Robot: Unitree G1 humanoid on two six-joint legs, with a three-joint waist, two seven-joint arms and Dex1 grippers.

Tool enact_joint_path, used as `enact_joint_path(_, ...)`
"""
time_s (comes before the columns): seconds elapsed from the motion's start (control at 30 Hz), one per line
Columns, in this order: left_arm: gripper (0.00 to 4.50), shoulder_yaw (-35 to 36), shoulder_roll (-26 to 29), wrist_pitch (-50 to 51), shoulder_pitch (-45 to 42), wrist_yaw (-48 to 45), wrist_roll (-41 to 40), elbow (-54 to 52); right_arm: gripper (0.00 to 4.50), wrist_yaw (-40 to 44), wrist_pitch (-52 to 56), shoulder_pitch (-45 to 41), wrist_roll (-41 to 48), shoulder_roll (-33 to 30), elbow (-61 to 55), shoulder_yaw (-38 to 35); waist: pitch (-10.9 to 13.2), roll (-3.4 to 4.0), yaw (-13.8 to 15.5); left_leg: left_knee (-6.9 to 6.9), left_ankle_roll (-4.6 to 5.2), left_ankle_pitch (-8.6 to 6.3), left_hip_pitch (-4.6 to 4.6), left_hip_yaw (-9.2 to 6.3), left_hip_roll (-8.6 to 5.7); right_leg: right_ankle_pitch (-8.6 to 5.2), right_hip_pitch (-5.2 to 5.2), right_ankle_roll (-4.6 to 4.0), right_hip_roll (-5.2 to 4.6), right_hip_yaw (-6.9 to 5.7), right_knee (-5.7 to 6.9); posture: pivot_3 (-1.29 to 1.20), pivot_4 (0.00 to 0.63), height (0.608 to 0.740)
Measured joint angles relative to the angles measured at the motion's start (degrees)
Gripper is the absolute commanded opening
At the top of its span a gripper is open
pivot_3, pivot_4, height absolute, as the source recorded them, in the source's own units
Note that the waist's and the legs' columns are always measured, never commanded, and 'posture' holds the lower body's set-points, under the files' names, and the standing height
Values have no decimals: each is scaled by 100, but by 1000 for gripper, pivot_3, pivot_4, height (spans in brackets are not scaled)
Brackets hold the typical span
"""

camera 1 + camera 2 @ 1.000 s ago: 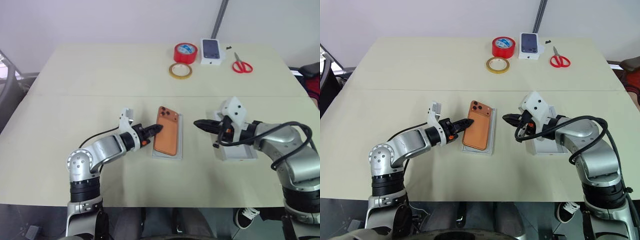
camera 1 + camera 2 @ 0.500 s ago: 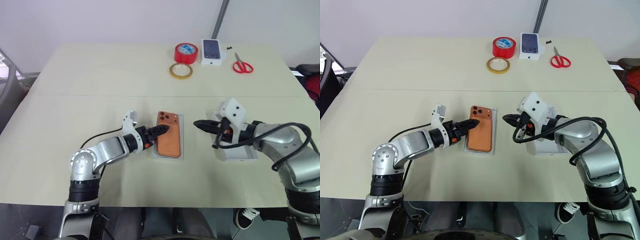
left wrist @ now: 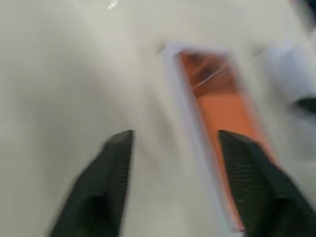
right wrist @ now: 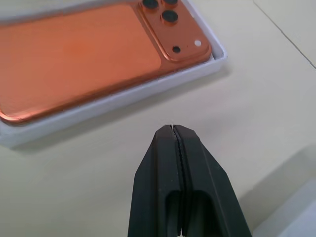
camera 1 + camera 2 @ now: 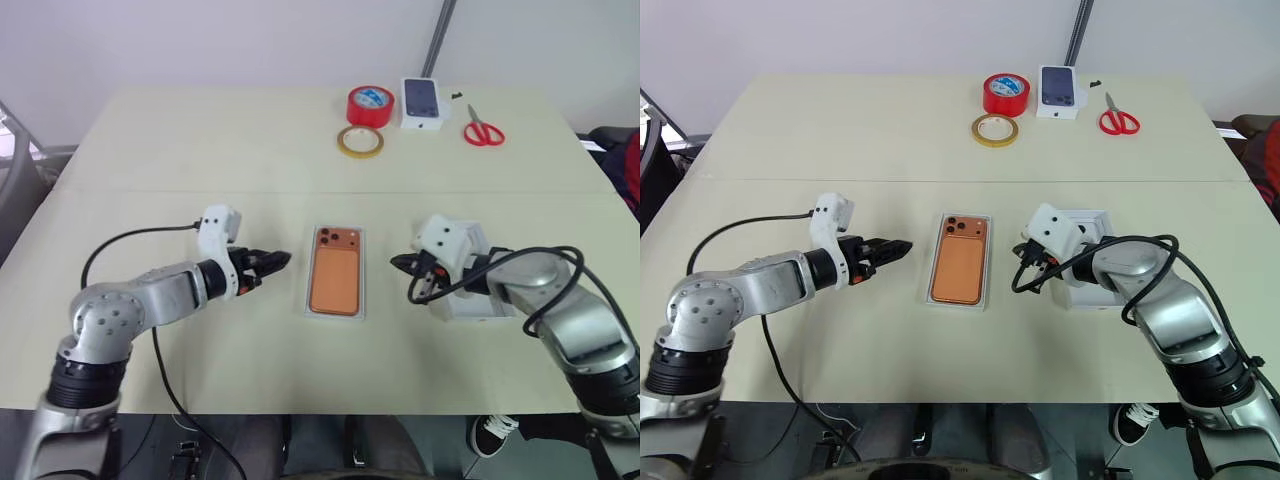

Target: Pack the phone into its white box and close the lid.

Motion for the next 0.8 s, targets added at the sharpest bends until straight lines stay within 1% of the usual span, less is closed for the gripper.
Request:
enact_joint_path(0.07, 362, -462, 141, -213, -44, -551, 794, -8, 0, -19, 1, -5, -126, 2, 9, 214, 1, 1, 9, -2, 0, 0, -2, 0, 0, 0, -1, 0, -1, 0, -3, 0, 150, 740)
enact_joint_path(0.17, 362, -1062, 150, -370, -216, -1132, 1612, -1, 0, -73, 2, -32, -308, 46, -41, 532, 2, -1, 13, 1, 1, 0, -5, 0, 0, 0, -1, 0, -3, 0, -3, 0, 150, 740)
enact_joint_path(0.27, 362, -1383, 112, -476, -403, -1591, 2232, 33, 0, -143, 52, -114, -463, 123, -38, 750, 2, -1, 4, -1, 4, -2, -4, 0, 1, 0, -2, 0, -3, 0, -3, 0, 150, 740)
enact_joint_path(0.33, 362, -1607, 39, -553, -540, -1861, 2595, 91, 0, -226, 122, -262, -562, 285, -18, 885, 2, 0, -13, -2, 6, -3, -4, 0, 2, 0, -4, 0, -2, 0, -2, 0, 150, 740)
enact_joint_path(0.43, 362, -1894, -235, -598, -732, -2261, 3027, 240, 0, -287, 179, -454, -722, 486, 92, 1119, 1, 0, -5, 0, 6, -3, -6, 0, 2, 0, -5, 0, -2, 0, -2, 0, 150, 740)
enact_joint_path(0.57, 362, -2031, -545, -600, -929, -2669, 3417, 433, 0, -286, 260, -522, -805, 535, 144, 1212, 1, 0, 31, 7, 14, -7, -8, -1, 0, 0, 0, 1, -5, -2, -1, 0, 150, 740)
enact_joint_path(0.67, 362, -2134, -834, -581, -1108, -2874, 3664, 631, 0, -239, 311, -504, -883, 404, 153, 1160, 1, 0, 82, 14, 32, -16, -8, -2, -4, 1, 3, 1, -9, -4, -1, 0, 150, 740)
enact_joint_path(0.8, 362, -2305, -1445, -580, -1387, -3135, 4007, 1038, 0, -110, 384, -283, -893, 19, 62, 869, 1, 1, 178, 33, 53, -28, -16, -6, -5, 1, 9, 1, -11, -10, -1, 0, 150, 740)
